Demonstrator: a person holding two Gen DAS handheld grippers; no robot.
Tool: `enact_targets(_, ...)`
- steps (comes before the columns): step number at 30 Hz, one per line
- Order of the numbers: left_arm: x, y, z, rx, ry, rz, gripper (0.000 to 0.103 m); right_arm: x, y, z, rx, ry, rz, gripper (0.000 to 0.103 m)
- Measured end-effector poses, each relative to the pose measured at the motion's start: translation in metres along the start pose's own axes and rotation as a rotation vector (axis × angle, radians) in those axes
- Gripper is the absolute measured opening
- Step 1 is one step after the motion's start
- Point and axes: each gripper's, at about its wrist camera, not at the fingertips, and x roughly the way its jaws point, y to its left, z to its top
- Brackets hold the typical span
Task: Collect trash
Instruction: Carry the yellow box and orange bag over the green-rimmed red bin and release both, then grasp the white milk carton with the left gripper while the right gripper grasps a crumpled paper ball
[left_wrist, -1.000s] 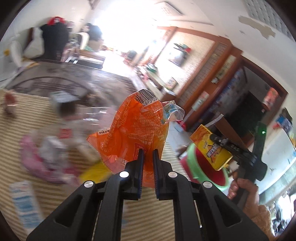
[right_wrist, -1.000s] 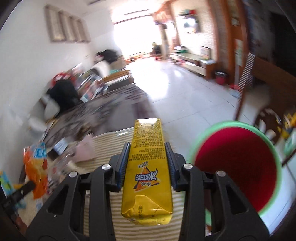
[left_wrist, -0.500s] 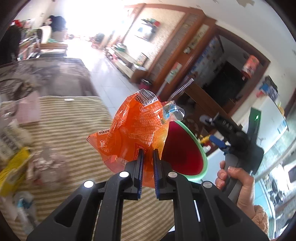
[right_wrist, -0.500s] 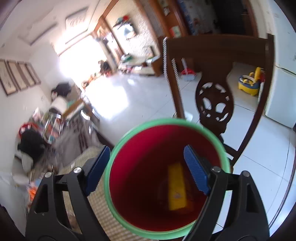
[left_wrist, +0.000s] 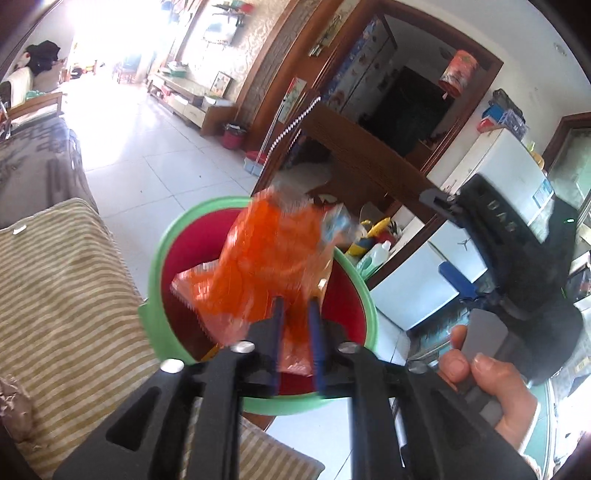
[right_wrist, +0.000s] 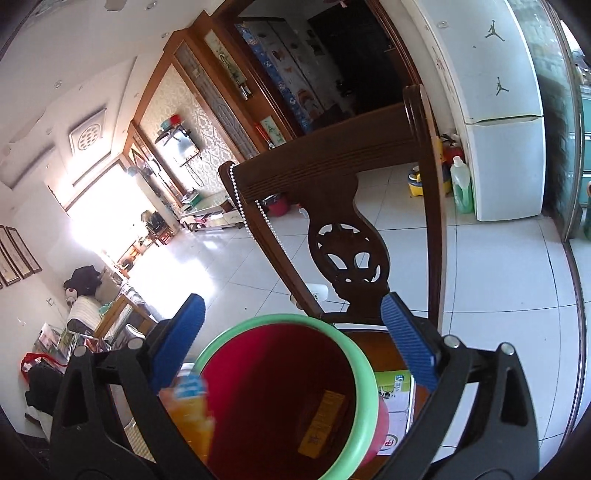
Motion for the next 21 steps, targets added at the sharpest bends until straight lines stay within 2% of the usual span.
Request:
enact_targets(1, 0.0, 0.001, 0.0, -0.004, -0.006, 0.006, 0.043, -0.001, 0.002, 0.0, -0.008, -0.008, -0.001, 0.095)
enact_targets(2, -0.002, 0.002, -0.002, -0.01, -0.013, 0.011, 0.044, -0.001, 0.005, 0.0, -0.019, -0.014, 0.001, 0.096)
enact_targets(5, -0.011, 0.009, -0.003, -0.032, -0.026, 0.013, 0.044, -0.003, 0.016, -0.003, -0.057, -0.017, 0.009, 0.096)
enact_targets(9, -0.045, 0.014, -0.013, -0.029, -0.092, 0.068, 0.044, -0.007, 0.033, -0.008, -0.094, -0.009, 0.034, 0.097)
enact_targets(12, -0.084, 0.026, -0.023, -0.029, -0.137, 0.141, 0.044, -0.007, 0.051, -0.016, -0.142, 0.011, 0.062, 0.097)
enact_targets(17, -0.156, 0.059, -0.049, -0.096, -0.203, 0.273, 0.044, -0.009, 0.085, -0.033, -0.238, 0.052, 0.115, 0.097)
enact_targets(21, -0.211, 0.091, -0.081, -0.147, -0.224, 0.449, 0.044, -0.008, 0.119, -0.058, -0.345, 0.136, 0.184, 0.098)
